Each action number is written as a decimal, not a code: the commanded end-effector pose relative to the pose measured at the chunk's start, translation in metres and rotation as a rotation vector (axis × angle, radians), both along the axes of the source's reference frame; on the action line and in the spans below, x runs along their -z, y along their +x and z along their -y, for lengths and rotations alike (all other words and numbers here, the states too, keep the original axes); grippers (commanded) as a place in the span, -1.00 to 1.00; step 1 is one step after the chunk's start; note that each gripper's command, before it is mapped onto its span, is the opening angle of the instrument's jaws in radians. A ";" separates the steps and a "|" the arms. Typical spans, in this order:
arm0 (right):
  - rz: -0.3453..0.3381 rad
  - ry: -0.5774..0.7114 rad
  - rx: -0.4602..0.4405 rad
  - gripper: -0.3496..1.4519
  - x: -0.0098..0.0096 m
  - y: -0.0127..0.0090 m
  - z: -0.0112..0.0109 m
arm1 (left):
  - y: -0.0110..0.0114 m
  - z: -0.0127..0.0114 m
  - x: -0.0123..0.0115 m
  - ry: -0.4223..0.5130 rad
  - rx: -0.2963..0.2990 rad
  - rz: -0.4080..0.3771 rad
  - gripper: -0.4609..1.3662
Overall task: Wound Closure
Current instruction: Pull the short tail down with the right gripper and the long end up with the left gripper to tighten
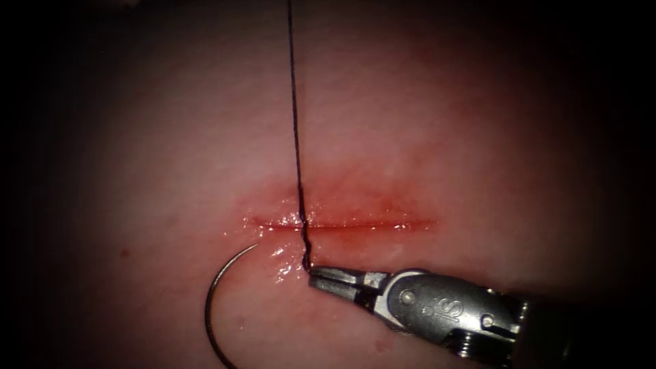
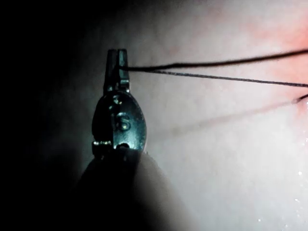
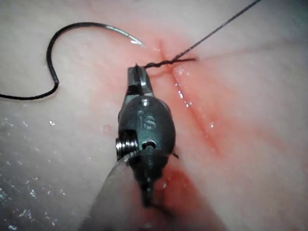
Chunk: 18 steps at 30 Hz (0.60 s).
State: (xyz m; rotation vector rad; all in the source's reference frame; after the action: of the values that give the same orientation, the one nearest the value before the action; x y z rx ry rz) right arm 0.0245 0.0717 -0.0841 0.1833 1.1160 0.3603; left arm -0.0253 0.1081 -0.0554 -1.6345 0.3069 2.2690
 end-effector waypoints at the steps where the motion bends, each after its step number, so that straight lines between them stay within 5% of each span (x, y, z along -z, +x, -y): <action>1: 0.007 -0.003 0.008 -1.00 -0.0003 -0.0001 0.0005 | -0.0002 -0.0011 -0.0005 -0.016 0.018 -0.013 -0.88; 18: 0.068 0.047 0.102 -1.00 -0.0011 -0.0001 0.0037 | -0.0048 -0.0070 -0.0044 -0.103 0.043 -0.074 -0.88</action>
State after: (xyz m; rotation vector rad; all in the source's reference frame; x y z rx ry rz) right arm 0.0244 0.0677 -0.0830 0.2725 1.0231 0.2937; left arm -0.0304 0.1154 -0.0506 -1.5748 0.4813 2.3250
